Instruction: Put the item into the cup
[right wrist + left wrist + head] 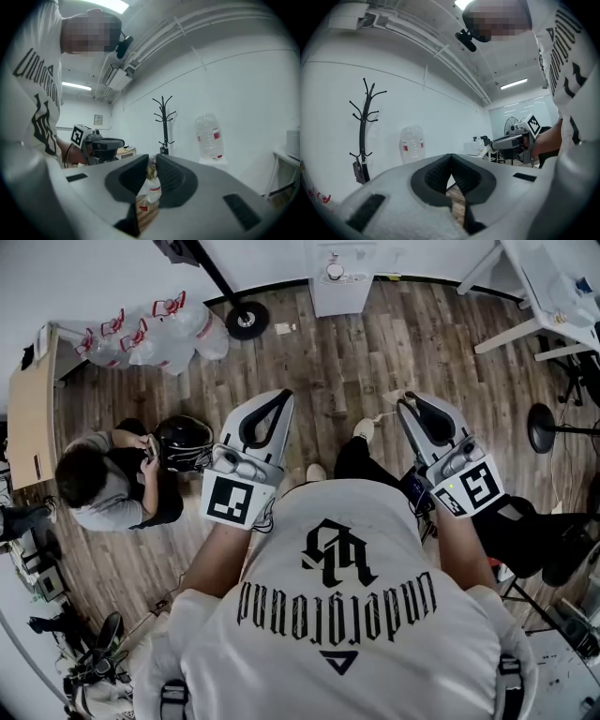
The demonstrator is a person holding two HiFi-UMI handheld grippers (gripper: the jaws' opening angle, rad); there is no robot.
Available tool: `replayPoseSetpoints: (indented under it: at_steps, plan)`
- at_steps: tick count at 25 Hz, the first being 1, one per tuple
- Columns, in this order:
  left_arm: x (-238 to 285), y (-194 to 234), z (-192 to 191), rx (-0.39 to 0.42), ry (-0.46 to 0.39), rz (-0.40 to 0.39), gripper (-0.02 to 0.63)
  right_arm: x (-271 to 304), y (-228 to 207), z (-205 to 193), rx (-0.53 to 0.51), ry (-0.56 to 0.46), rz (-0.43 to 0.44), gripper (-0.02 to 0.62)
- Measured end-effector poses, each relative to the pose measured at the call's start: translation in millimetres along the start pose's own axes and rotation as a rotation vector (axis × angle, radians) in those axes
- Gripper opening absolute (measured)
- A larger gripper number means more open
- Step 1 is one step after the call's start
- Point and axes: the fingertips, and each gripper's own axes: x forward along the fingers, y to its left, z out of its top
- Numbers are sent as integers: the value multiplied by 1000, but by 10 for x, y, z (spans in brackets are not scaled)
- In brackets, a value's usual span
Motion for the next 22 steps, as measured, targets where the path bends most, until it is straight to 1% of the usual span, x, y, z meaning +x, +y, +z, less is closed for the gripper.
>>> replayPoseSetpoints:
  at_steps: [7, 13, 18, 22]
  plan:
    - [913, 209, -87, -17, 41, 20, 6, 256, -935, -48, 40, 5, 33, 58]
    - [1655, 277, -45, 0, 54, 56, 6, 320, -1716, -45, 62, -6, 66, 58]
    - [2091, 266, 15, 20, 53, 69, 6, 308, -2151, -64, 73, -18, 82, 58]
    - [2311, 238, 88, 35, 56, 59, 6, 302, -2341, -27, 79, -29, 80, 58]
